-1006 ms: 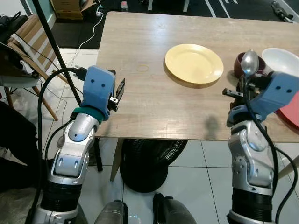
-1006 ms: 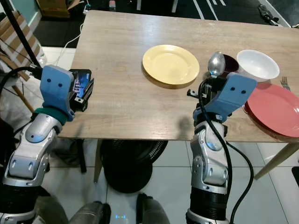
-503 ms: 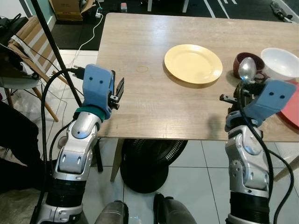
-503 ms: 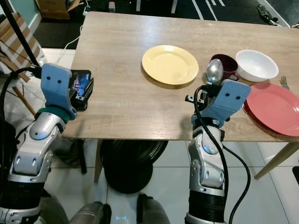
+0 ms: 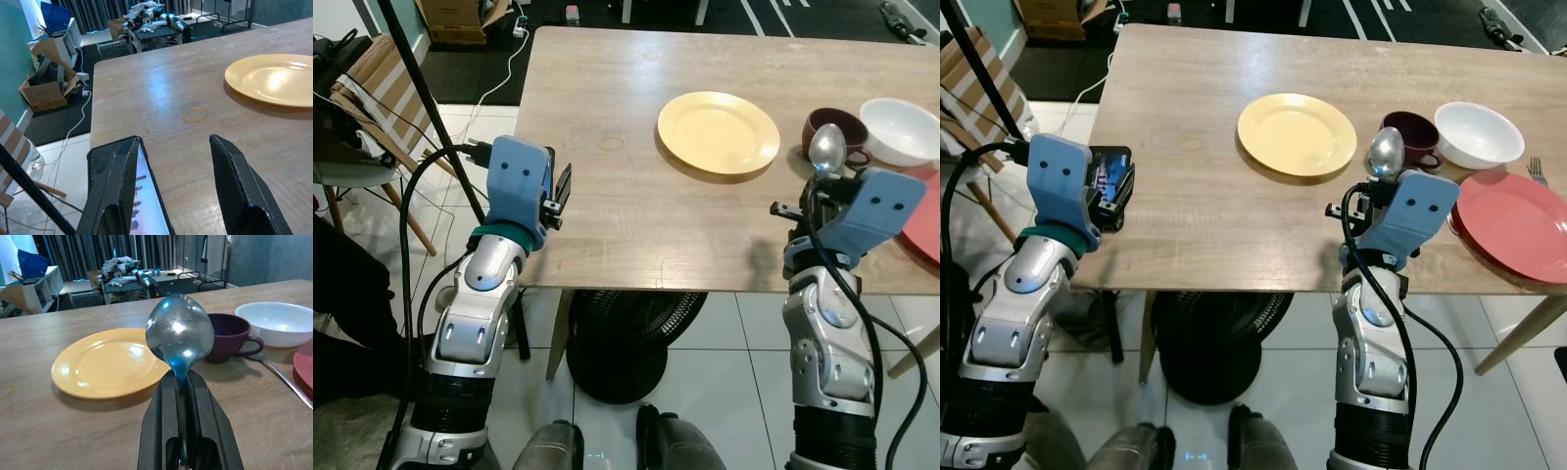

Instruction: Setting the table

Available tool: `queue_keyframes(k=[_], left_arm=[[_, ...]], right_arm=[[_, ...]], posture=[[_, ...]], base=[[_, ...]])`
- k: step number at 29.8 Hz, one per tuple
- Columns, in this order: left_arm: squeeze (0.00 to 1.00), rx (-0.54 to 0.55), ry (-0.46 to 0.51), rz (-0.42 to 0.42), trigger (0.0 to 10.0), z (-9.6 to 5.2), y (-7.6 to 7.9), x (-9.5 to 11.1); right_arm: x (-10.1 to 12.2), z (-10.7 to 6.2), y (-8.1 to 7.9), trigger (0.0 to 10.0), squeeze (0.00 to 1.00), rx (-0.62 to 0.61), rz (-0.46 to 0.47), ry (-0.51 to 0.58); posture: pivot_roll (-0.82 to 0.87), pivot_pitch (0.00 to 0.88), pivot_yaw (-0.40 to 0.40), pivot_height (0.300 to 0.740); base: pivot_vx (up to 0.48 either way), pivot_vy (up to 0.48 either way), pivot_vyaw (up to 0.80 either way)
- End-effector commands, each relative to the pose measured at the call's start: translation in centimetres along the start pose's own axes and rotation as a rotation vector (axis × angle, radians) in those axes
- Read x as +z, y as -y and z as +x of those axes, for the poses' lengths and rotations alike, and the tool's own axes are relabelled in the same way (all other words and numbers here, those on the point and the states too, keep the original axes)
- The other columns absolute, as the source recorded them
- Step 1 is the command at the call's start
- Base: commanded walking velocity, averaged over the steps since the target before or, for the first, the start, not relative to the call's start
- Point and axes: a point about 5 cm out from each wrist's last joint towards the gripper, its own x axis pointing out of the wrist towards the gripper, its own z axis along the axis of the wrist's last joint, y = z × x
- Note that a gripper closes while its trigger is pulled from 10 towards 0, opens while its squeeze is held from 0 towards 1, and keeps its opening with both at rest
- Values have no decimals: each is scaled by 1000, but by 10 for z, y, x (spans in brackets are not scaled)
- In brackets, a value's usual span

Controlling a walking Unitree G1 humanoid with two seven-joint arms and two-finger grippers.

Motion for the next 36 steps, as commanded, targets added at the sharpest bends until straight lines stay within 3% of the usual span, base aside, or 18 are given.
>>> queue_keyframes(k=[1, 36], left_arm=[[0, -4, -14, -4, 10000, -1, 1, -4], [0, -7, -8, -1, 10000, 1, 1, -6]], right_arm=[[-2, -3, 1, 10000, 0, -1, -4, 3], [-4, 0, -2, 10000, 0, 14, -15, 11]], posture=[[29, 38, 21, 740], [27, 19, 27, 740]], base=[[-349, 0, 0], [-350, 0, 0]])
